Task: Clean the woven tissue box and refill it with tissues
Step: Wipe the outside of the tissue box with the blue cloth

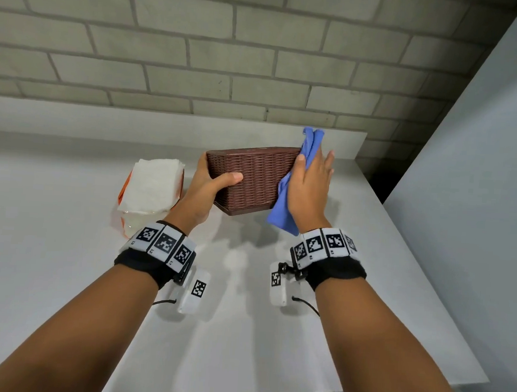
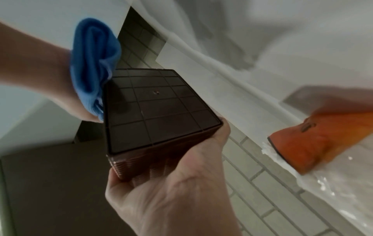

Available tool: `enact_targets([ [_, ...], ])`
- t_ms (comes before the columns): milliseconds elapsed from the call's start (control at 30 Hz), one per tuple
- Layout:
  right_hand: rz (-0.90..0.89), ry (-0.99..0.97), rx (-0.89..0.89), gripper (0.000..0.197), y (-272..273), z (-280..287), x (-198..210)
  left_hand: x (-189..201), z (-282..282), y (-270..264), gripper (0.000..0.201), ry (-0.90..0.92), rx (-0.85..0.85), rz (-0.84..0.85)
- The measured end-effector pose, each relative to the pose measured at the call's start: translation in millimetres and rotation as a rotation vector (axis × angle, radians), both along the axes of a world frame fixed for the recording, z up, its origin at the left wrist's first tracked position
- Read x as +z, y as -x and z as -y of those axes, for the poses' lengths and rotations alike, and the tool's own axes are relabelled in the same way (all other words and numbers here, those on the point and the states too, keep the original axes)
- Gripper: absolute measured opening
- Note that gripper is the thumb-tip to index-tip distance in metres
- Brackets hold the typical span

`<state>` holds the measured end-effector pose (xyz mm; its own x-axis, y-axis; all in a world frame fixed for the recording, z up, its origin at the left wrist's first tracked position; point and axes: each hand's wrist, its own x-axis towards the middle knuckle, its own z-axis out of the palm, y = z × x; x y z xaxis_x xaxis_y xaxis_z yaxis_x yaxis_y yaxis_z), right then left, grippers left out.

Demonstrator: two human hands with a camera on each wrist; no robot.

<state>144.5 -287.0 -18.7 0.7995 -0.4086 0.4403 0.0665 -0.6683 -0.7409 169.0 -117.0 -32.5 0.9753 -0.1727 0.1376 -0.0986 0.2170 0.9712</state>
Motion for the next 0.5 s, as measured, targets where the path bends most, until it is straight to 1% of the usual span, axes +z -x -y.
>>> enact_targets([
  [33, 0.005, 0.014, -0.020, 0.061, 1.4, -3.2, 1.0, -1.1, 0.8, -0.4, 0.082, 0.009, 0.004, -0.007],
  [67, 0.018, 0.103, -0.028, 0.061, 5.1, -9.6, 2.0, -2.0, 2.1, -0.2, 0.081, 0.024, 0.013, -0.019],
  [133, 0.069, 0.345, 0.035, 0.060, 13.5, -26.3, 1.0, -2.5, 4.8, -0.5, 0.082, 0.038, 0.012, -0.044],
  [200, 0.091, 0.494, 0.106, 0.061, 18.9, -37.1, -3.5, -3.0, 5.6, 0.1, 0.080, 0.032, -0.011, -0.066],
  [233, 0.091, 0.508, 0.113, 0.061, 18.3, -36.3, -3.3, -2.6, 5.2, 0.4, 0.079, 0.029, -0.018, -0.067],
  [300, 0.083, 0.449, 0.072, 0.061, 12.9, -25.7, 2.0, -0.9, 3.1, 1.3, 0.086, 0.030, -0.016, -0.059],
  [333, 0.073, 0.374, 0.046, 0.059, 11.0, -19.8, 5.9, 0.3, 1.5, 1.8, 0.088, 0.028, -0.010, -0.052],
  [367, 0.063, 0.243, 0.030, 0.056, 6.8, -12.8, 6.9, 2.1, 0.0, 2.5, 0.088, 0.021, -0.008, -0.038],
  [400, 0.046, 0.036, 0.048, 0.052, 4.5, -6.5, 10.4, 3.4, -1.7, 3.2, 0.088, 0.010, -0.018, -0.020],
  [433, 0.012, -0.241, 0.092, 0.046, 2.0, -0.2, 12.9, 3.8, -3.9, 3.7, 0.088, -0.004, -0.032, -0.008],
  [467, -0.054, -0.524, 0.150, 0.045, -0.3, 6.1, 15.6, 4.6, -6.2, 5.4, 0.086, -0.014, -0.050, 0.003],
  [500, -0.128, -0.724, 0.180, 0.053, -2.1, 11.4, 17.0, 5.1, -8.7, 7.3, 0.084, -0.016, -0.069, 0.009],
])
